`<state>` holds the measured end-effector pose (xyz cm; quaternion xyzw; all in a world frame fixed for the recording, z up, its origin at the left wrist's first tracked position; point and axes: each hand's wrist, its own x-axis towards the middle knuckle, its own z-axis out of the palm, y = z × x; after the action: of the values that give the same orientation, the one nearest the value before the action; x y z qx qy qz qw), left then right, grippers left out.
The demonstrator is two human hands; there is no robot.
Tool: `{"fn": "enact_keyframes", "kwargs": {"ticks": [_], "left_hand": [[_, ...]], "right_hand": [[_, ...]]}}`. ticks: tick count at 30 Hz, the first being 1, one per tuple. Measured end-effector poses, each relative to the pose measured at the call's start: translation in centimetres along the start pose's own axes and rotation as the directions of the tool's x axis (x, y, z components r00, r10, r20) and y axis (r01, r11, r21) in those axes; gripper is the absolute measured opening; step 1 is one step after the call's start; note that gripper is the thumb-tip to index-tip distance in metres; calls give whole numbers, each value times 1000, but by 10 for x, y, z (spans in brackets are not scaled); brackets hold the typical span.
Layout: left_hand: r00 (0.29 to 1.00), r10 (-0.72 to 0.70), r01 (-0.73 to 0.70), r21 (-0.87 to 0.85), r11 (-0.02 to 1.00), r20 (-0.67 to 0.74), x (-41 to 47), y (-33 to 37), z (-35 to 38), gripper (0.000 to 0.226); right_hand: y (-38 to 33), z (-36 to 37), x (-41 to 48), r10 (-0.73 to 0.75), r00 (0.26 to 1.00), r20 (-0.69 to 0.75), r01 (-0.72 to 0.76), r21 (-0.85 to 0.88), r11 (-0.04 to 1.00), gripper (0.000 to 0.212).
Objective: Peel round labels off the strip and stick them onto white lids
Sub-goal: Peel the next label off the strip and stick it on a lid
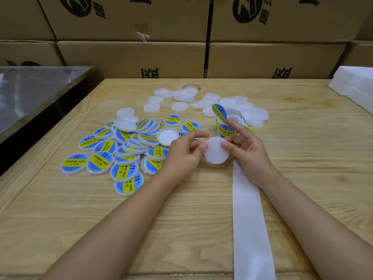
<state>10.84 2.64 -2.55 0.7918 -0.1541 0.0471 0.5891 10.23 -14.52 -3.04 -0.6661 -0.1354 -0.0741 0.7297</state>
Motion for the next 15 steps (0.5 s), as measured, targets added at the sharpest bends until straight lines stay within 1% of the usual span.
{"fn": "enact_keyframes", "kwargs": {"ticks": [2,3,5,6,7,8,9,12,13,15], "left_hand": [[999,-42,43,-38,998,20,2,3,-2,22],[998,-68,68,-65,996,11,3,4,-2,22],[992,-128,125,-134,983,-14,4,7,-5,21],[987,-159,154,-175,972,-18,5,8,-6,19],[982,-187,179,-217,960,-13,6,9,-8,18],[978,-208,202,-260,944,2,7,10,-10,16],[974,-224,220,-301,928,24,8,11,-11,15],[968,-229,252,-373,893,106,9,13,-13,13],[966,-224,257,-390,884,130,9,13,-13,13],[962,-209,265,-405,875,177,8,15,-12,12]], "right_hand": [[-2,0,0,2,999,-32,-1,23,1000,50],[-3,0,1,8,999,-52,-4,81,997,45],[-6,-3,1,51,997,-58,-32,297,954,28],[-7,-4,2,84,996,-37,-64,376,924,26],[-7,-6,2,111,994,-15,-95,406,909,30],[-7,-6,2,132,991,3,-122,401,908,34],[-7,-6,2,156,988,14,-149,385,911,34],[-6,-4,2,215,977,12,-205,357,911,12],[-6,-4,3,226,974,0,-212,353,911,9],[-4,-5,4,251,968,-8,-233,345,909,12]]}}
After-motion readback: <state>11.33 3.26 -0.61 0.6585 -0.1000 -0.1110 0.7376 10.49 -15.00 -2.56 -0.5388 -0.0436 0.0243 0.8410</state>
